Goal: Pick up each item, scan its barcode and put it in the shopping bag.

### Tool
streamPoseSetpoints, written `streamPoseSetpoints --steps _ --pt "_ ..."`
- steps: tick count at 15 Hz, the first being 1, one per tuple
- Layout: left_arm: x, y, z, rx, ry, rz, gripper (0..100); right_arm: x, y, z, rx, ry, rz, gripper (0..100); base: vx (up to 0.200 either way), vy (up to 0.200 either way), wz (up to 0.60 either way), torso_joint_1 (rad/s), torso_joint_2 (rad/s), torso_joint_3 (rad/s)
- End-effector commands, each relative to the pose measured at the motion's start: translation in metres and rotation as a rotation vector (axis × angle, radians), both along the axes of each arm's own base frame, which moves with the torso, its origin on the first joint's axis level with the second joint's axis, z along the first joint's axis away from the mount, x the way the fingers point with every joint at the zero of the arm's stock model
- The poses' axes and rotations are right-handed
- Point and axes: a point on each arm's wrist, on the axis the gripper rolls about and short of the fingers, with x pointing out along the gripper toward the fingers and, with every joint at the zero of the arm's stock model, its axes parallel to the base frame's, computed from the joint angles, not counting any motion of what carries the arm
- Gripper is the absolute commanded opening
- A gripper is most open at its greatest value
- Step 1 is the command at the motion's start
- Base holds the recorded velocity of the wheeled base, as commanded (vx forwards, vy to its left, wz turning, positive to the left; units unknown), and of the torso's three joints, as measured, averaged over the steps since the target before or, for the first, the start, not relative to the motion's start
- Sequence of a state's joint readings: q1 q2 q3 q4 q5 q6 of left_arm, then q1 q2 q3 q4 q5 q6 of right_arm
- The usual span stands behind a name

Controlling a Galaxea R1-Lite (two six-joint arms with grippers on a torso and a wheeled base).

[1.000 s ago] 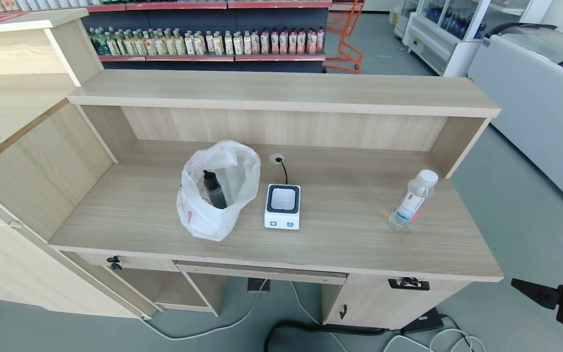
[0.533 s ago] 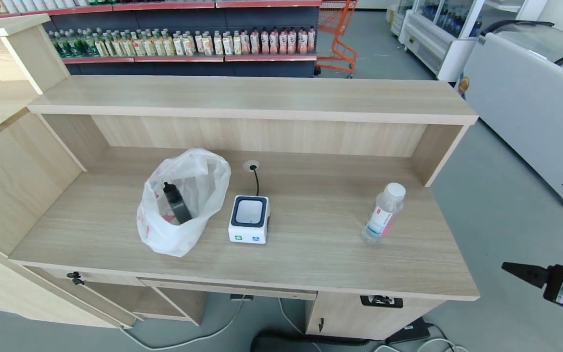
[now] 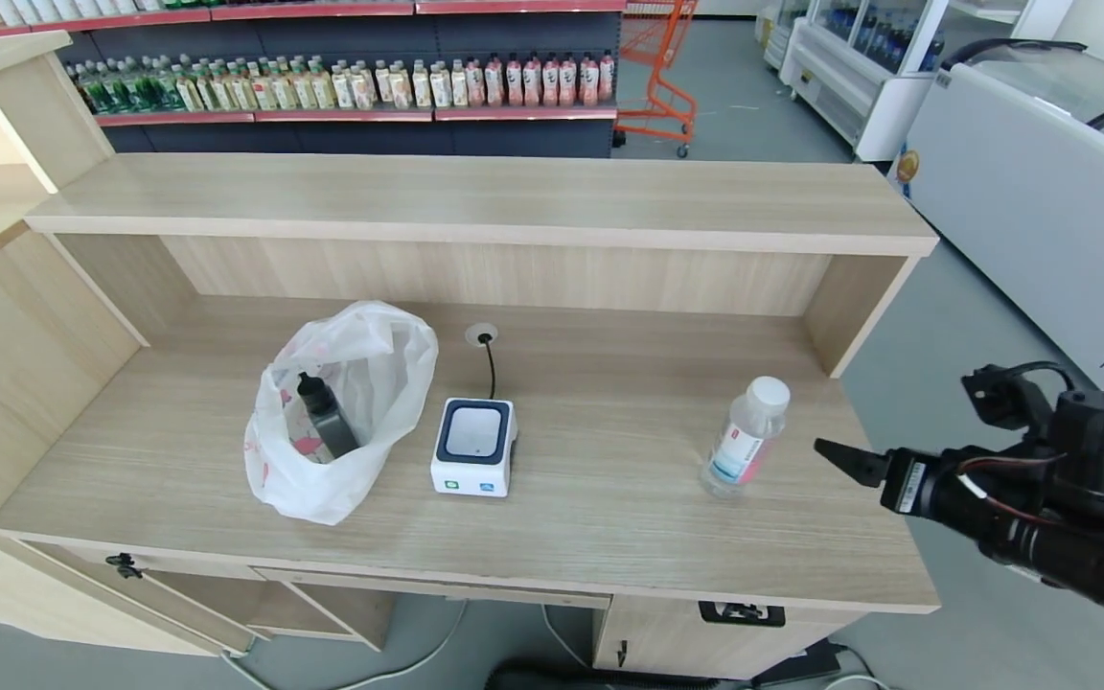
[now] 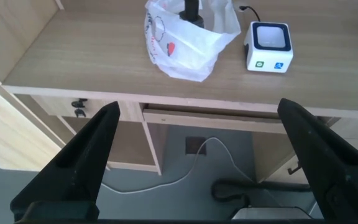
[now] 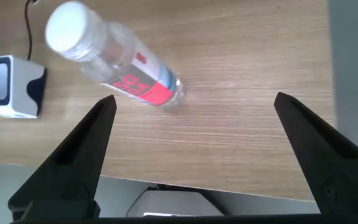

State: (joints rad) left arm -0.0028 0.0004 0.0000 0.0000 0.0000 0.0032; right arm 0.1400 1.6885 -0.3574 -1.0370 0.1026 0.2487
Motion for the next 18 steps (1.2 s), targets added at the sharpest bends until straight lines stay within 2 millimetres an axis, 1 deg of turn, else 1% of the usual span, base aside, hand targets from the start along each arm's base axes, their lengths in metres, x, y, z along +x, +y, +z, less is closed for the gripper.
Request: streamPoseSetpoints --steps 1,2,3,4,5,7,9,12,15,18 --pt "0.0 0.0 0.0 0.0 0.0 0.001 100 0.011 0.03 -0.032 -0.02 0.09 0.103 100 0.0 0.0 0.0 0.0 0.0 0.0" --pt "0.0 0.0 0.0 0.0 0.0 0.001 100 0.015 0.036 -0.038 -0.024 0.079 0.123 100 0.0 0.0 0.0 0.0 0.0 0.0" --pt "0.0 0.0 0.0 0.0 0.0 0.001 100 0.019 0.039 -0.042 -0.03 0.07 0.129 100 0.0 0.0 0.0 0.0 0.0 0.0" --pt "0.0 0.0 0.0 0.0 0.0 0.001 100 0.029 0.041 -0.053 -0.093 0.042 0.126 100 0.0 0.0 0.0 0.0 0.0 0.0" --pt "0.0 0.0 0.0 0.0 0.0 0.001 100 0.037 0.043 -0.058 -0.115 0.021 0.108 100 0.0 0.0 0.0 0.0 0.0 0.0" --pt "0.0 0.0 0.0 0.0 0.0 0.001 100 0.054 0.049 -0.061 -0.114 -0.023 0.098 100 0.0 0.0 0.0 0.0 0.0 0.0" --pt "0.0 0.0 0.0 0.0 0.0 0.001 100 0.064 0.056 -0.06 -0.106 -0.059 0.105 100 0.0 0.0 0.0 0.0 0.0 0.0" --pt "0.0 0.0 0.0 0.0 0.0 0.001 100 0.068 0.068 -0.061 -0.115 -0.08 0.137 100 0.0 0.0 0.0 0.0 0.0 0.0" --pt "0.0 0.0 0.0 0.0 0.0 0.001 100 0.079 0.081 -0.063 -0.118 -0.126 0.166 100 0.0 0.0 0.0 0.0 0.0 0.0" --pt "0.0 0.0 0.0 0.0 0.0 0.001 100 0.087 0.085 -0.062 -0.123 -0.152 0.17 100 0.0 0.0 0.0 0.0 0.0 0.0"
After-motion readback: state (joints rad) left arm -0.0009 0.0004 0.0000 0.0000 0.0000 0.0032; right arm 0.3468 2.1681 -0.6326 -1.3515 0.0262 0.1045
